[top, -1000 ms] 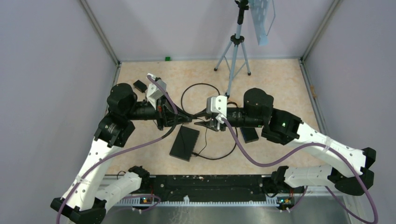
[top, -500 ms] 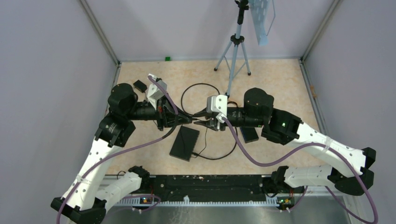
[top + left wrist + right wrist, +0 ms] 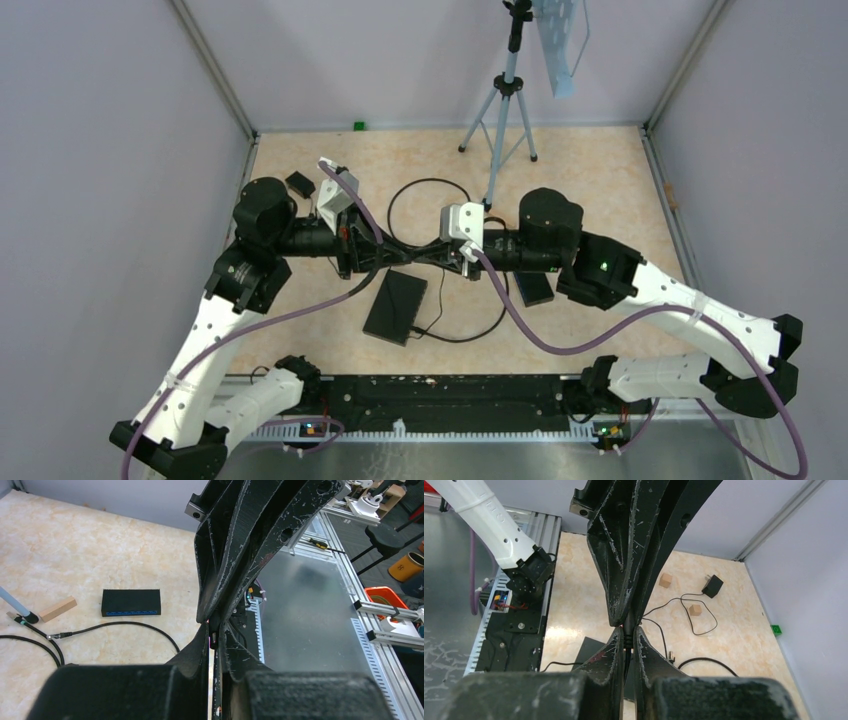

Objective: Insert the plug into the switch port
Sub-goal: Pick up the connector from the center of the board, then insert the connector into the switch port.

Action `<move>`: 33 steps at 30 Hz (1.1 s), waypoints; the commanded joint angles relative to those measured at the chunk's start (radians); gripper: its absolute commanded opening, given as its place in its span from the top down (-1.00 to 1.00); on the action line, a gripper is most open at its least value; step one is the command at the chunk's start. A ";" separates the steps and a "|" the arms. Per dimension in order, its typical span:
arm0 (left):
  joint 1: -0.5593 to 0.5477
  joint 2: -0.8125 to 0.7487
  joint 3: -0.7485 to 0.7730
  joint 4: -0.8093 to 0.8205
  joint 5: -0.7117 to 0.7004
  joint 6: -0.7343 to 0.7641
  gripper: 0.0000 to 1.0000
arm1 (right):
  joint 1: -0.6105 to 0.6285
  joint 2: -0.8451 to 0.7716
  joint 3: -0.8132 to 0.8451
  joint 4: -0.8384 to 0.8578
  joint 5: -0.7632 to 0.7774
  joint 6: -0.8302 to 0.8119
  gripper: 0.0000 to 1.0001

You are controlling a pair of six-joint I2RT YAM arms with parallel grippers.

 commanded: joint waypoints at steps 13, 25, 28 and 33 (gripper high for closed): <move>0.000 0.028 -0.018 0.034 -0.213 0.005 -0.94 | 0.006 -0.102 -0.224 0.025 0.561 0.283 1.00; 0.000 0.304 -0.024 0.086 -0.556 -0.096 -0.97 | -0.235 -0.218 -0.592 -0.138 0.805 0.929 1.00; 0.000 0.316 -0.028 0.099 -0.546 -0.114 -0.97 | -0.451 -0.219 -0.685 -0.014 0.697 0.944 1.00; 0.000 0.286 -0.058 0.076 -0.550 -0.102 -0.97 | -0.712 -0.040 -0.699 0.082 0.639 0.992 1.00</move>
